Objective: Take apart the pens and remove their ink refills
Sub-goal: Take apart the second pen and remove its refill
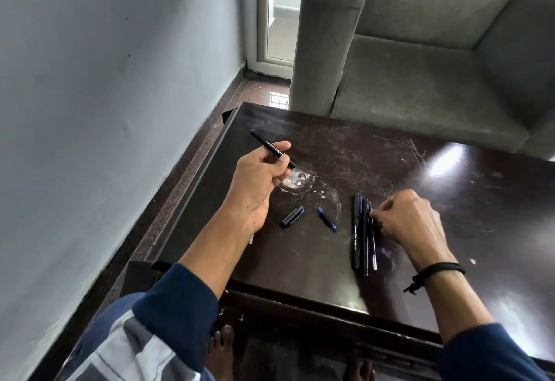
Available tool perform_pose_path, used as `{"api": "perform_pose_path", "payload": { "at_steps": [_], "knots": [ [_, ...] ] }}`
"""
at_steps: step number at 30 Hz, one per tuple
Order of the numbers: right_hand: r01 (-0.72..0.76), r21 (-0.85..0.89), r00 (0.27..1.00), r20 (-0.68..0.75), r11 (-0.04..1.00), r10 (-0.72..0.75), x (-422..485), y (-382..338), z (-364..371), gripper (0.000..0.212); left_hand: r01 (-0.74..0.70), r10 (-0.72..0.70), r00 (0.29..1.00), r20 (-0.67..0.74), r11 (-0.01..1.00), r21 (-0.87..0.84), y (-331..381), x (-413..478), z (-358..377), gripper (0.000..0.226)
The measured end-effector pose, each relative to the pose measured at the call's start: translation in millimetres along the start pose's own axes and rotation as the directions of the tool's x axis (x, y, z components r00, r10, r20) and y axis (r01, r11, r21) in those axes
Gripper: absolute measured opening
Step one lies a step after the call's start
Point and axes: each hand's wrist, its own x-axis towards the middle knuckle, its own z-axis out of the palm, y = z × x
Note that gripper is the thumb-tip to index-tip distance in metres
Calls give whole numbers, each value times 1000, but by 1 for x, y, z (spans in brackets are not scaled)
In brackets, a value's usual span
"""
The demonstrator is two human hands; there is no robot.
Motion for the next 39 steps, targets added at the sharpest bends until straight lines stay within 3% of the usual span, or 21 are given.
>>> {"api": "perform_pose_path", "payload": {
  "at_steps": [4, 10, 14, 19, 30, 39],
  "knots": [
    [31, 1, 997, -75, 1000, -31, -10, -12, -5, 16, 0, 0, 1000, -5, 1000, 0, 2, 3, -4, 26],
    [322, 124, 945, -100, 938, -311, -36, -45, 5, 10, -11, 5, 997, -75, 996, -88, 13, 10, -15, 29],
    [580, 138, 814, -79, 803, -575, -62, -64, 34, 8, -18, 3, 993, -115, 992, -127, 15, 15, -22, 30],
    [740, 99, 667, 22, 665, -745, -85, -78, 60, 19, -23, 9, 995, -98, 990, -136, 16, 15, -22, 30],
    [809, 39, 577, 144, 587, -804, -95, -82, 65, 40, -37, 29, 997, -69, 993, -114, 17, 12, -22, 32],
    [783, 16, 615, 133, 622, -777, -94, -81, 63, 27, -29, 24, 998, -54, 995, -96, 15, 10, -20, 30]
  ]
}}
